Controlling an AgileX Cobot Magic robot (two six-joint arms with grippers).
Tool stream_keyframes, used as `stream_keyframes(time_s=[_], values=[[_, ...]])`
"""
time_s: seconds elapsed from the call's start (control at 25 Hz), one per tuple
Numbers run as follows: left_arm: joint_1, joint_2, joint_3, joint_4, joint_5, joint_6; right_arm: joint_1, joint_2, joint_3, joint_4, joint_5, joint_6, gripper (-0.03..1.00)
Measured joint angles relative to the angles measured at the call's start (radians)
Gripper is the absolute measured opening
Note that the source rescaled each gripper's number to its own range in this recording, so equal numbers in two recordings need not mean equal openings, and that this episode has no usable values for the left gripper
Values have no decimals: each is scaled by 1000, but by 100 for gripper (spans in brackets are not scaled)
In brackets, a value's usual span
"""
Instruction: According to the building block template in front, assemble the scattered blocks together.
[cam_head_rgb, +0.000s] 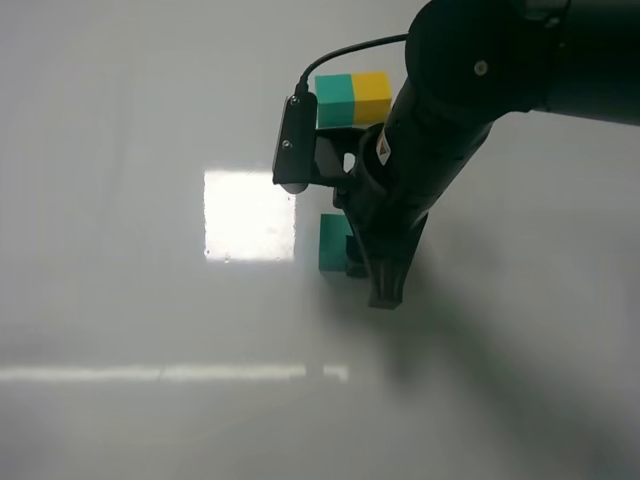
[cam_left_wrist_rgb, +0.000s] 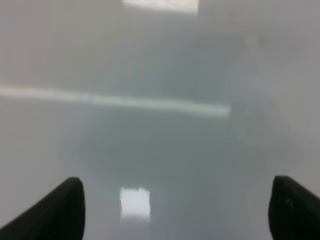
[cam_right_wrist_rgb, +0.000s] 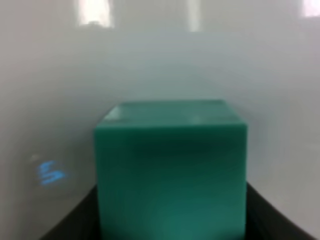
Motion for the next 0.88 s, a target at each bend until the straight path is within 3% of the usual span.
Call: stream_keyframes(time_s=[0.8, 0.88], values=[[0, 0, 0, 2, 0, 0, 0, 5, -8, -1, 19, -52, 0], [0, 0, 0, 2, 0, 0, 0, 5, -8, -2, 20, -52, 6]])
